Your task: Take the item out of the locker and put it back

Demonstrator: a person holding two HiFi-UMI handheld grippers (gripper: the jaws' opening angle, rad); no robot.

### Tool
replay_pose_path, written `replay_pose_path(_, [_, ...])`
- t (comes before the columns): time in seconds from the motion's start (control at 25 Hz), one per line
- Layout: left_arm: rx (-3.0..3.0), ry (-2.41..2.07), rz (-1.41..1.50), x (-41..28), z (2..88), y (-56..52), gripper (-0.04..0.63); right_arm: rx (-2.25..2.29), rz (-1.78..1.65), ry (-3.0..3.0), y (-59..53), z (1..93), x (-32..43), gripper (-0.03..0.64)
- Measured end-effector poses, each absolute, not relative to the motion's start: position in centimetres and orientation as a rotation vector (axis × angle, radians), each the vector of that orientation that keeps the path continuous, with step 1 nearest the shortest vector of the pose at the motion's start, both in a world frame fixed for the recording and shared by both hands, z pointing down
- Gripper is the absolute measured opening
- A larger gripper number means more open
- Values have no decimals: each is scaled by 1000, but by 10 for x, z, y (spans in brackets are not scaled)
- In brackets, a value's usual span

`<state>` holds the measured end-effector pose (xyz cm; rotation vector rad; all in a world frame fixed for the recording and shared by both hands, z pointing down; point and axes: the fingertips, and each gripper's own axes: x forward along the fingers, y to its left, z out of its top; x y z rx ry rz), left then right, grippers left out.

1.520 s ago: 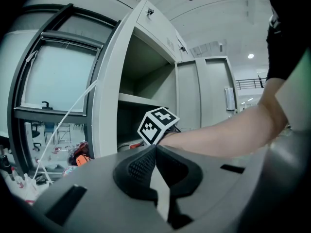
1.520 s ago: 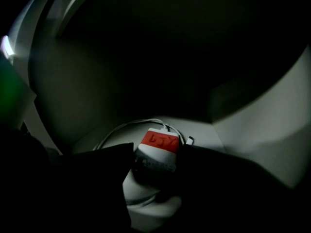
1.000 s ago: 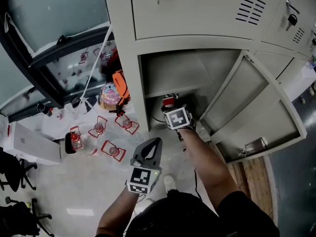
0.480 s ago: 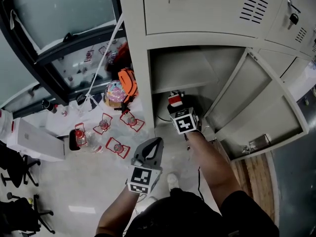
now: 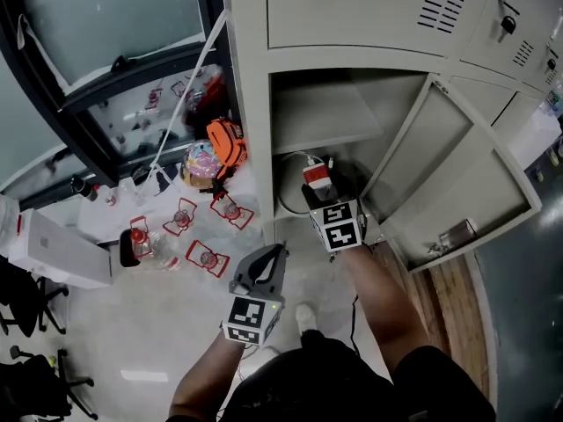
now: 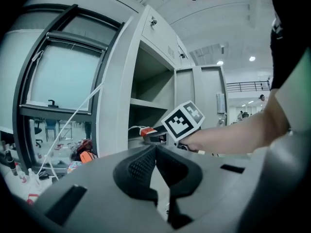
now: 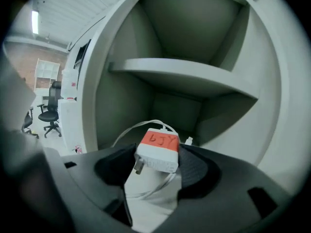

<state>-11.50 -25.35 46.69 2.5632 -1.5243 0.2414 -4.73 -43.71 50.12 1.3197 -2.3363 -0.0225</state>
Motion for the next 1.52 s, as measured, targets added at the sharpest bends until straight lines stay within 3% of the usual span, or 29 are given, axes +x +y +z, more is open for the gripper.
replay_pose_path(0.84, [2659, -1360, 227, -125, 464, -147, 5, 1494, -66, -2405, -263, 435, -36, 270])
replay_pose_path(1.52, [2648, -1474, 201, -63, 447, -109, 5, 1418, 0, -2478, -167, 444, 26, 270])
